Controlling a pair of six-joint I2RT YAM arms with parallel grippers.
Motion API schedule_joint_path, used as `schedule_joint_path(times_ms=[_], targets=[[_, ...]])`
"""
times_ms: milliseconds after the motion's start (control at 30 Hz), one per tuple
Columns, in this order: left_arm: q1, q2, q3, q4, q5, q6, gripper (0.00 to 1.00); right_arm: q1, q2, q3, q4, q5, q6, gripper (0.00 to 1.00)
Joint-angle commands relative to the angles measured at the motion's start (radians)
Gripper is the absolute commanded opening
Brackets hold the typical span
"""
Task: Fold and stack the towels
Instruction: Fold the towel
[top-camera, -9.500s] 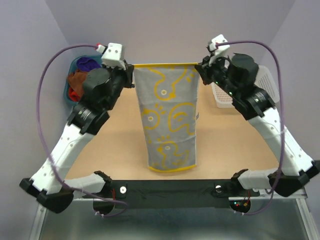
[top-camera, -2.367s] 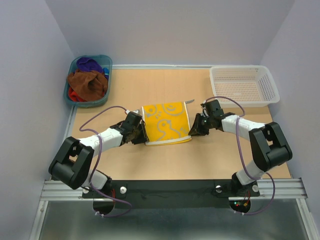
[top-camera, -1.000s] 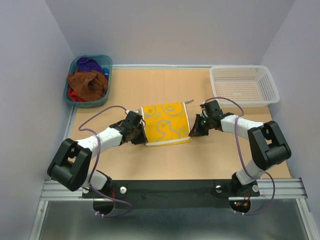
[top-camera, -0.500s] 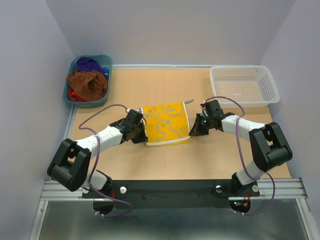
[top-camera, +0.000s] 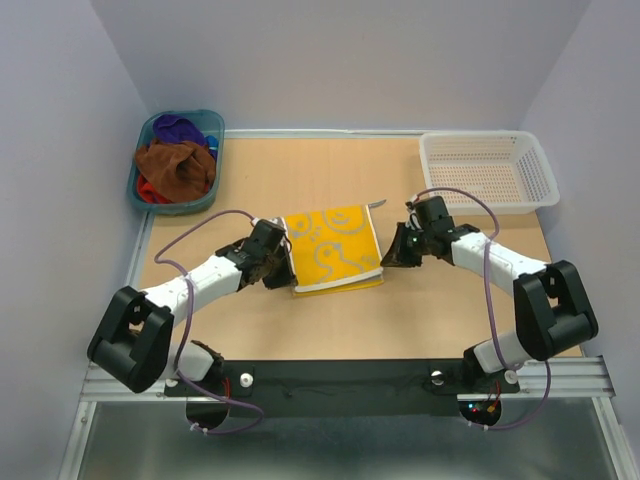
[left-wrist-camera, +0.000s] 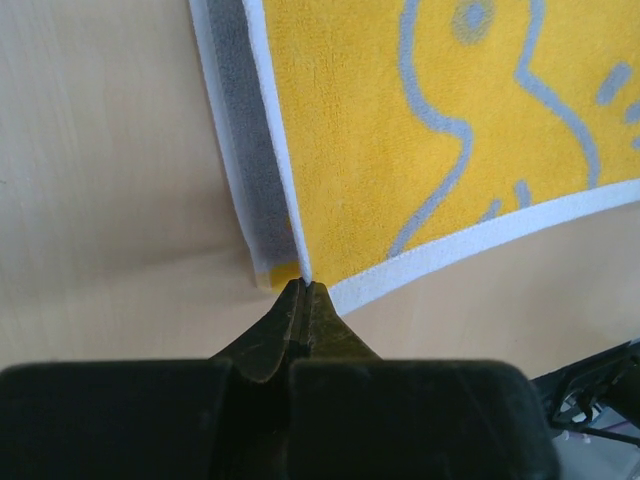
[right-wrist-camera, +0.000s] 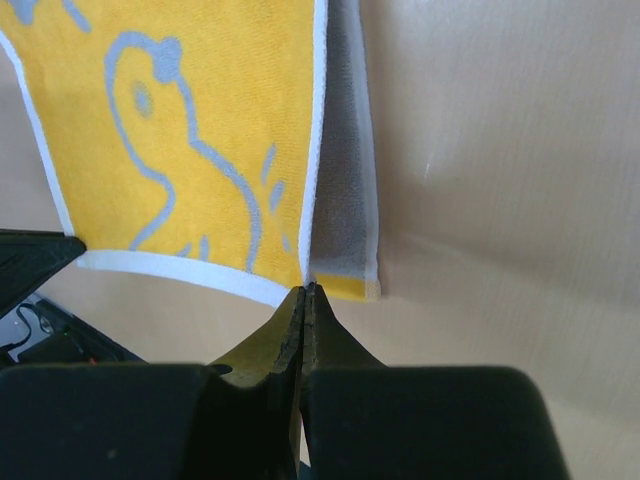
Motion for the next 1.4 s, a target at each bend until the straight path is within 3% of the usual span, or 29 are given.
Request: schedule_joint_path(times_ms=[0, 333, 533, 633, 667, 700, 733, 800, 833, 900, 1100, 1233, 1367], targets=[[-0.018, 0.042, -0.05, 0.028, 0.046, -0.017, 0.0, 0.01, 0.035, -0.021, -0.021, 0.025, -0.017, 0.01], [-0.026, 0.127, -0.074, 0.057, 0.055, 0.003, 0.0, 0.01, 0.128, -0.047, -0.011, 0.058, -0.041, 0.01], [-0.029, 0.101, -0.084, 0.039, 0.046, 0.0, 0.01, 0.01, 0.103, -0.067, -0.023, 0.058, -0.049, 0.02], [-0.029, 0.07, -0.073, 0.017, 0.023, -0.001, 0.14, 0.01, 0.054, -0.042, -0.058, 0.053, -0.061, 0.13], [-0.029, 0.047, -0.067, -0.003, 0.009, 0.002, 0.26, 0.01, 0.022, -0.029, -0.073, 0.056, -0.082, 0.17], [-0.027, 0.038, -0.061, -0.014, 0.003, 0.003, 0.32, 0.01, 0.008, -0.012, -0.101, 0.059, -0.096, 0.28], [-0.027, 0.014, -0.044, -0.04, -0.005, 0.009, 0.42, 0.01, -0.006, 0.025, -0.11, 0.059, -0.119, 0.32], [-0.029, -0.007, -0.018, -0.069, -0.042, 0.019, 0.52, 0.01, -0.03, 0.07, -0.118, 0.052, -0.132, 0.39], [-0.026, -0.02, 0.02, -0.089, -0.072, 0.031, 0.6, 0.01, -0.03, 0.12, -0.117, 0.052, -0.141, 0.39], [-0.012, -0.027, 0.067, -0.094, -0.091, 0.051, 0.64, 0.01, 0.008, 0.181, -0.112, 0.058, -0.147, 0.39], [0.095, 0.061, 0.206, 0.118, -0.076, 0.123, 0.61, 0.01, 0.187, 0.421, 0.073, 0.067, -0.116, 0.38], [0.129, 0.243, 0.353, 0.21, 0.016, 0.155, 0.49, 0.01, 0.34, 0.533, 0.21, 0.026, -0.061, 0.34], [0.134, 0.418, 0.43, 0.23, 0.04, 0.177, 0.29, 0.012, 0.474, 0.565, 0.333, 0.009, -0.012, 0.33]])
